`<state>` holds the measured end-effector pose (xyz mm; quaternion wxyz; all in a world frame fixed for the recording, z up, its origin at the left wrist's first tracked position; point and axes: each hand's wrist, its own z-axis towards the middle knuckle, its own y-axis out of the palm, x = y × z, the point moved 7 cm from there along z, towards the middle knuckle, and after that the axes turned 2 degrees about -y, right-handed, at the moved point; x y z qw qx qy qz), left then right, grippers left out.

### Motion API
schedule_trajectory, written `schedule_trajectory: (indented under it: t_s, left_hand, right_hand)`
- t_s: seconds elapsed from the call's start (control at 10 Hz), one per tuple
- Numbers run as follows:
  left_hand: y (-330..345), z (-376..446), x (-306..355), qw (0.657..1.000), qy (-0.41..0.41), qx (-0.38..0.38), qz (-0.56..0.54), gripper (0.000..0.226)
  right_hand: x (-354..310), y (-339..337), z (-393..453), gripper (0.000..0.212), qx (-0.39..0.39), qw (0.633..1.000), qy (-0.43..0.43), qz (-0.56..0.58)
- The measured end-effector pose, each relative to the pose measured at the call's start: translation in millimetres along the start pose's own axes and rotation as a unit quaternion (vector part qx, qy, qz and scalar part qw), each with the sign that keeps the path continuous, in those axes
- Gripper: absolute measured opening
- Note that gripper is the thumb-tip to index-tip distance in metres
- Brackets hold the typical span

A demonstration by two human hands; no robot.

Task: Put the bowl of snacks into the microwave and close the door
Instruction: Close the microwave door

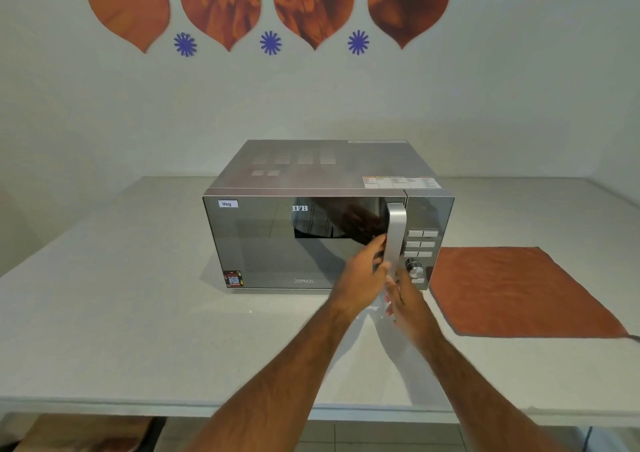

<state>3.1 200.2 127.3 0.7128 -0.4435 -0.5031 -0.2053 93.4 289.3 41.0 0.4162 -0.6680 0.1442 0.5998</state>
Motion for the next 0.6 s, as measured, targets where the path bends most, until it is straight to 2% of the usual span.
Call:
schedule_trajectory:
  t_s: [0.1, 0.2, 0.4, 0.5, 0.6]
  left_hand:
    - [12.6, -10.3, -27.2, 0.999, -0.033, -0.04, 0.007, 0.074]
    - [17.2, -22.5, -47.4, 0.996, -0.031, -0.063, 0.062, 0.075]
    - [5.1, -56.0, -96.0, 0.969, -0.078, -0.07, 0.224, 0.066]
    - [-10.1, -67.8, -119.8, 0.958, -0.091, -0.058, 0.267, 0.065]
    - [-27.2, -81.4, -144.2, 0.949, -0.073, -0.053, 0.301, 0.065]
  right_hand:
    - [-3.1, 9.2, -16.9, 0.084, -0.026, 0.999, -0.004, -0.027]
    - [-0.2, 11.8, -32.0, 0.07, -0.023, 0.997, 0.006, -0.068]
    - [33.2, 11.5, -41.3, 0.065, -0.014, 0.954, 0.027, -0.299]
    - [34.2, 13.4, -51.5, 0.087, -0.026, 0.934, -0.032, -0.354]
    - [52.1, 21.8, -59.5, 0.088, -0.054, 0.911, -0.047, -0.407]
